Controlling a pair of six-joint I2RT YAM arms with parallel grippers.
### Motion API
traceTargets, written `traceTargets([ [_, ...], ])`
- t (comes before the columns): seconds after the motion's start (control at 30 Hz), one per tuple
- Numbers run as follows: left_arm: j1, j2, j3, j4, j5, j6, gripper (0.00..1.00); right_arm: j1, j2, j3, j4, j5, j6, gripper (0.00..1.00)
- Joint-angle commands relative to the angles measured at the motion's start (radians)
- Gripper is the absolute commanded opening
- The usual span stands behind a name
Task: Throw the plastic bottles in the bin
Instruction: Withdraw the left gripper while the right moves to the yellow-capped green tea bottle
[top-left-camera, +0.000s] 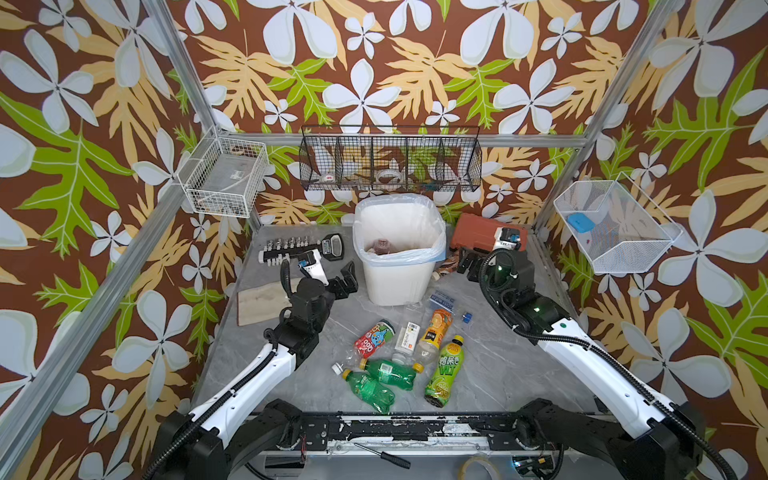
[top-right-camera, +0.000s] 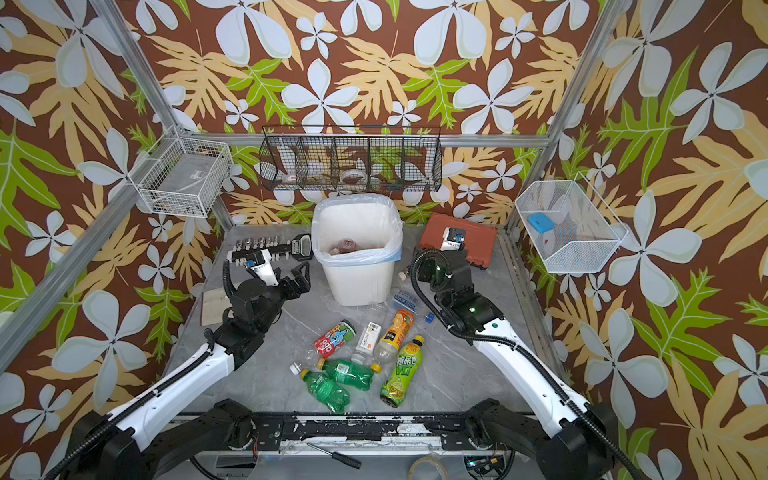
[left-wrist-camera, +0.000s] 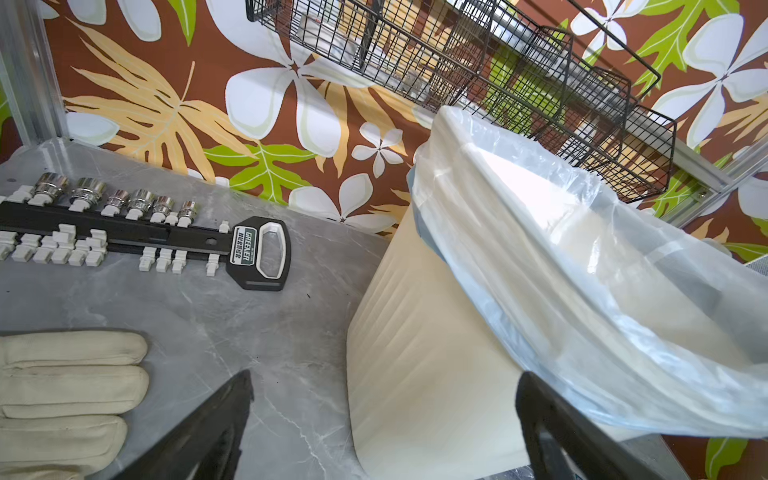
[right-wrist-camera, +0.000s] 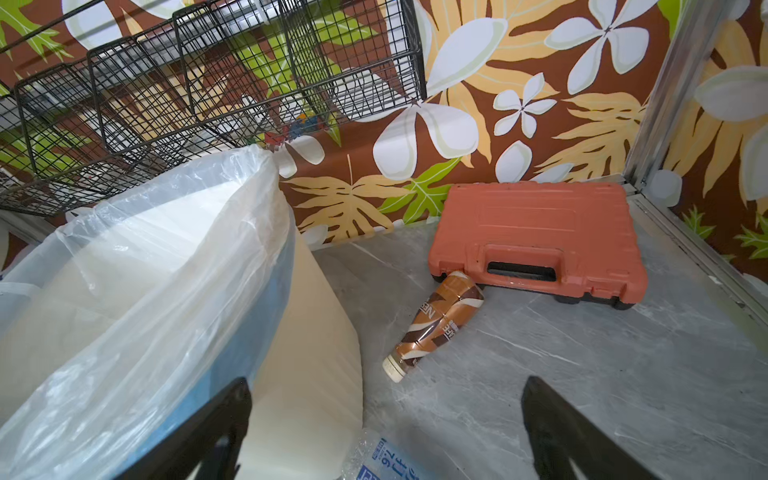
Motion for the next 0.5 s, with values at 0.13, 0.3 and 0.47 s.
traceTargets([
  [0.13,0.002,0.011,0.003,0.06,0.001,0.016,1.0,0.003,-0.029,-0.042,-0.202,-0.07,0.147,0.98],
  [0.3,0.002,0.011,-0.007,0.083,0.0,0.022,1.0,0.109,-0.073,-0.14,-0.343,-0.093,0.313,0.97],
  [0.47,0.002,0.021,-0.01,0.093,0.001,0.033,1.0,0.281,-0.117,-0.256,-0.436,-0.078,0.517,0.97],
])
